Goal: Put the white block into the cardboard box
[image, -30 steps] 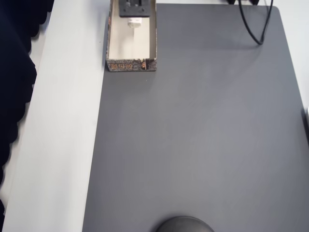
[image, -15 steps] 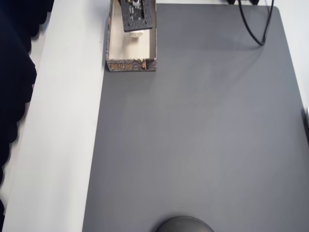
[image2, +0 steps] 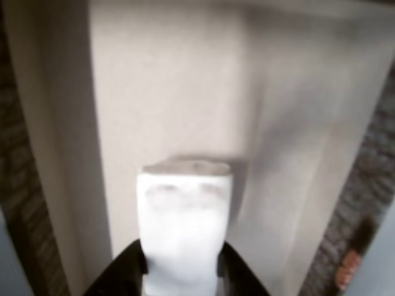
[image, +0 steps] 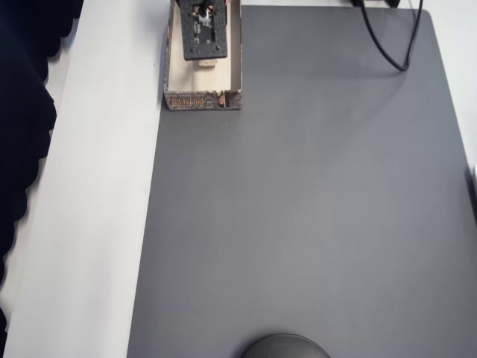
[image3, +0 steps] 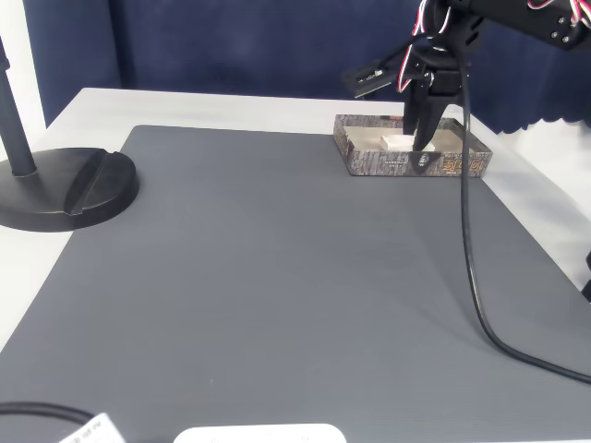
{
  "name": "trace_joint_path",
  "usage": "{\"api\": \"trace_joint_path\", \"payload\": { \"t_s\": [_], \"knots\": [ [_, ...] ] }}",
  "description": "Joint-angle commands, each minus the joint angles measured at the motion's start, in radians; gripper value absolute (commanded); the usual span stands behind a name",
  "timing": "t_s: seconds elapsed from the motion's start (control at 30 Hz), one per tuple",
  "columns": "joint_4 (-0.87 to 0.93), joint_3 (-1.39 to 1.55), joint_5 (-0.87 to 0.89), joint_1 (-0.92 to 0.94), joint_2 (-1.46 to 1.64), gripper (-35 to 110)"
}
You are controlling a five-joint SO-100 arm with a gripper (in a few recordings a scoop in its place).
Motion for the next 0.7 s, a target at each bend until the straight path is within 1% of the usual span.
{"api": "trace_joint_path", "payload": {
  "t_s": [0.0, 0.1, 0.43, 0.53, 0.67],
  "knots": [
    [-0.002, -0.083, -0.023, -0.006, 0.014, 1],
    [-0.003, -0.081, -0.061, -0.006, 0.012, 2],
    [-0.015, -0.092, -0.049, -0.002, -0.006, 7],
    [-0.026, -0.097, -0.06, 0.002, -0.009, 15],
    [-0.026, -0.1, -0.072, 0.0, -0.011, 20]
  ]
}}
